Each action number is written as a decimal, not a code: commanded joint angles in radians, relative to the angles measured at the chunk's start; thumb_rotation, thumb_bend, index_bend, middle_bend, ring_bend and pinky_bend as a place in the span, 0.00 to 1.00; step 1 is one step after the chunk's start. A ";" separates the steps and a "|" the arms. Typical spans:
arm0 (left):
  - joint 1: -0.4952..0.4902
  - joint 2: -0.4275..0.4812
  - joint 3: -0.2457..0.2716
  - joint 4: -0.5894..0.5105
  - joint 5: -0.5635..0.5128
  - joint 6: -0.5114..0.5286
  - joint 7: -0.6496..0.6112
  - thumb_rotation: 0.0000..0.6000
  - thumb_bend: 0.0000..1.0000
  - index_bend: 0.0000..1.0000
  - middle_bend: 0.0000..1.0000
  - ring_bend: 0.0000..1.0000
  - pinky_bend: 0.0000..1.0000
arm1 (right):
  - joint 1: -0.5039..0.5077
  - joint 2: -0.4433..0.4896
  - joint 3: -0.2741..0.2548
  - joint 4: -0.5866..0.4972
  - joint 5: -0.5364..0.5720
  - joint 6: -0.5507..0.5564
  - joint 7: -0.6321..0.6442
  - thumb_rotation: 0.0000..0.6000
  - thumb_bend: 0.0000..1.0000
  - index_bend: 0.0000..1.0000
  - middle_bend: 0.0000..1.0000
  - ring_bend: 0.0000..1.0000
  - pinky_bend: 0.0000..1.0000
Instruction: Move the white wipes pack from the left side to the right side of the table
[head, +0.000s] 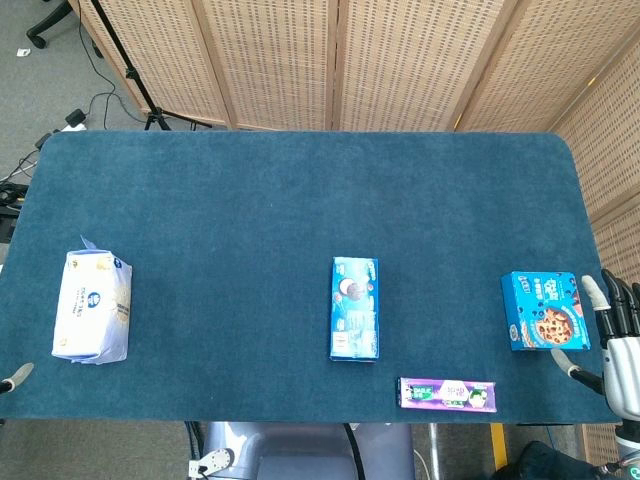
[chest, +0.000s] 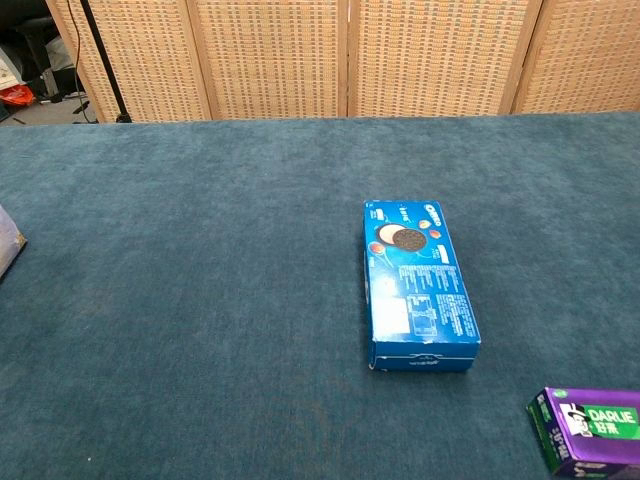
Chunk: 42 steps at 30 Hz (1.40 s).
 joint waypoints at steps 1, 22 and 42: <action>-0.001 -0.001 0.001 -0.001 0.000 -0.002 0.005 1.00 0.00 0.00 0.00 0.00 0.00 | 0.000 0.003 -0.003 -0.004 0.002 -0.005 0.005 1.00 0.00 0.00 0.00 0.00 0.00; -0.050 -0.078 0.034 0.362 -0.023 -0.168 -0.133 1.00 0.00 0.00 0.00 0.00 0.00 | 0.003 0.026 -0.002 -0.025 0.013 -0.022 0.051 1.00 0.00 0.00 0.00 0.00 0.00; -0.227 -0.296 -0.015 0.630 -0.005 -0.329 -0.174 1.00 0.00 0.00 0.00 0.00 0.00 | 0.002 0.036 -0.004 -0.029 0.013 -0.024 0.081 1.00 0.00 0.00 0.00 0.00 0.00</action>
